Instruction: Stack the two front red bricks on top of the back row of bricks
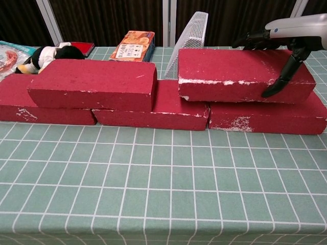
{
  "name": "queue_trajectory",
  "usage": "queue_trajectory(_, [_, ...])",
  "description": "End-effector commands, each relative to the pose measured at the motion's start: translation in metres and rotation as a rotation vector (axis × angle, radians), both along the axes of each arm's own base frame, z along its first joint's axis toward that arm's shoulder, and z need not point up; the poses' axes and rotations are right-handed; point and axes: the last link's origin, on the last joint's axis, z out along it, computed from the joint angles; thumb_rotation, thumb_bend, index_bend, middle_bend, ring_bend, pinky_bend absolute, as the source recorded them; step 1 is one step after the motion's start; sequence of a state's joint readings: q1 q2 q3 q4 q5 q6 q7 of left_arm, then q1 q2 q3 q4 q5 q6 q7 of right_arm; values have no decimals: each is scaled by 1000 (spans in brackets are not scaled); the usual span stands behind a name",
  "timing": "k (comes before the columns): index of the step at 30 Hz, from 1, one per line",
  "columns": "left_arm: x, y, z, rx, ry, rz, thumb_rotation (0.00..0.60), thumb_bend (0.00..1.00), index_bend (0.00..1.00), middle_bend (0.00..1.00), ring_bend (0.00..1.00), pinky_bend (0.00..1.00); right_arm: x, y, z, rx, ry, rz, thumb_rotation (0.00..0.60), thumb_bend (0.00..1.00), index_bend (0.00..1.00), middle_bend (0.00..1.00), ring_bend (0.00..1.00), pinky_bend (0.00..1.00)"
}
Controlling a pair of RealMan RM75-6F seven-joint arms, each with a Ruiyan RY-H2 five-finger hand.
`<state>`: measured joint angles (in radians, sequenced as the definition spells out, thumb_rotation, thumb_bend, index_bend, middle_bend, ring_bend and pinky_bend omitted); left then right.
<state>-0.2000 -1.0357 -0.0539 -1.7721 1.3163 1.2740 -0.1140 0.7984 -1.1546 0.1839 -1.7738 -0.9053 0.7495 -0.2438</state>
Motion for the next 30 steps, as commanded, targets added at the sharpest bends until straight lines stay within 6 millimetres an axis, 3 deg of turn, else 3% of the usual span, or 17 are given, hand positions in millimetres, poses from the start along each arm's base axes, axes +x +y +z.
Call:
queue_trajectory(1, [-1,0,0,-1,-3,1,600,19,0,0,0,0,3,-1,-5,8,-3,-3,600,56,90,233,163,270])
queue_trajectory(12, [-9,-1,-1,-21,-18,19,600,19,0,0,0,0,10,-1,-21,45,-18,-31,600,55,90,233,162,270])
queue_trajectory(30, [-15,-2,-3,-43,-12,33,600,19,0,0,0,0,29,-1,-30,35,15,-21,600,56,91,233,162,271])
